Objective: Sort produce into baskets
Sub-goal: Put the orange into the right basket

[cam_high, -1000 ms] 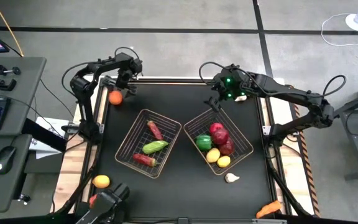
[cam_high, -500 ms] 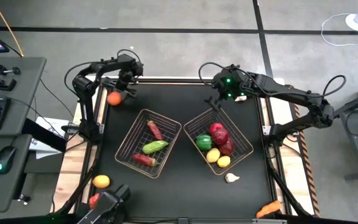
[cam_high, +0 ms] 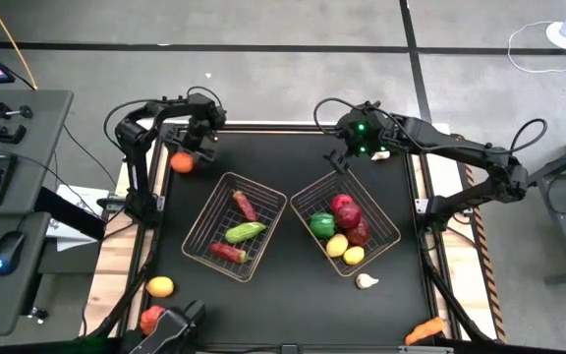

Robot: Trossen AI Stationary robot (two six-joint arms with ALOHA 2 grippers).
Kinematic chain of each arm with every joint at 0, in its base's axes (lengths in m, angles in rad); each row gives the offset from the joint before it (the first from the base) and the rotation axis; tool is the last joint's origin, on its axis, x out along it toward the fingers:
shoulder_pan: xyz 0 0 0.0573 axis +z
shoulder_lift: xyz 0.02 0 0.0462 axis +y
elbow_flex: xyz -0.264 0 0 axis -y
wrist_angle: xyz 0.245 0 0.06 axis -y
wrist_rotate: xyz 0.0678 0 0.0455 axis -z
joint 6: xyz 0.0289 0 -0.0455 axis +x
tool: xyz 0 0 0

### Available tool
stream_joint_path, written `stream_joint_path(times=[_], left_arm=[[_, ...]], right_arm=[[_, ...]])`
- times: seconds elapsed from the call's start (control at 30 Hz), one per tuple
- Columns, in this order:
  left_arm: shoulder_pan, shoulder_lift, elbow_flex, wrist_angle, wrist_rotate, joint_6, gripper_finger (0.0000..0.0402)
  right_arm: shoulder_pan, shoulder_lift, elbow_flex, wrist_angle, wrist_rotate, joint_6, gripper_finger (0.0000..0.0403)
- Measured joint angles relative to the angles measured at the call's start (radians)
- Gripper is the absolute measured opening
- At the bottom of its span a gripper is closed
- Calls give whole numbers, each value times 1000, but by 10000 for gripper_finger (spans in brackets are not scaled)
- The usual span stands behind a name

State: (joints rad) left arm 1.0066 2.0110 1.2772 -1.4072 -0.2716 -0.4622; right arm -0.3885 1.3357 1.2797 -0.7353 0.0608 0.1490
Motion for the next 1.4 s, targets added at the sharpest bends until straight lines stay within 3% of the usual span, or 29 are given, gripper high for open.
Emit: stream_joint_path(times=[0.37, 0.63, 0.77, 0.93, 1.03, 1.17, 1.27, 1.4], left_arm=[[-29, 0, -40, 21, 29, 67, 387], [-33, 0, -38, 3, 92, 118, 309], [-33, -13, 3, -20, 106, 168, 309], [-33, -77, 147, -26, 112, 194, 309], [-44, -146, 235, 52, 182, 194, 309], [-110, -277, 262, 257, 356, 158, 309], [-201, -367, 251, 402, 448, 119, 310], [-376, -437, 237, 561, 479, 78, 312]], right_arm=[[0, 0, 0, 0, 16, -29, 383], [0, 0, 0, 1, 26, -45, 383], [0, 0, 0, 1, 27, -47, 383], [-1, 0, 0, 14, 75, -111, 383], [-13, 0, 0, 37, 143, -147, 383], [-42, 0, 0, 48, 239, -146, 383], [-65, 0, 0, 44, 265, -113, 383], [-93, 0, 0, 48, 266, -74, 383]])
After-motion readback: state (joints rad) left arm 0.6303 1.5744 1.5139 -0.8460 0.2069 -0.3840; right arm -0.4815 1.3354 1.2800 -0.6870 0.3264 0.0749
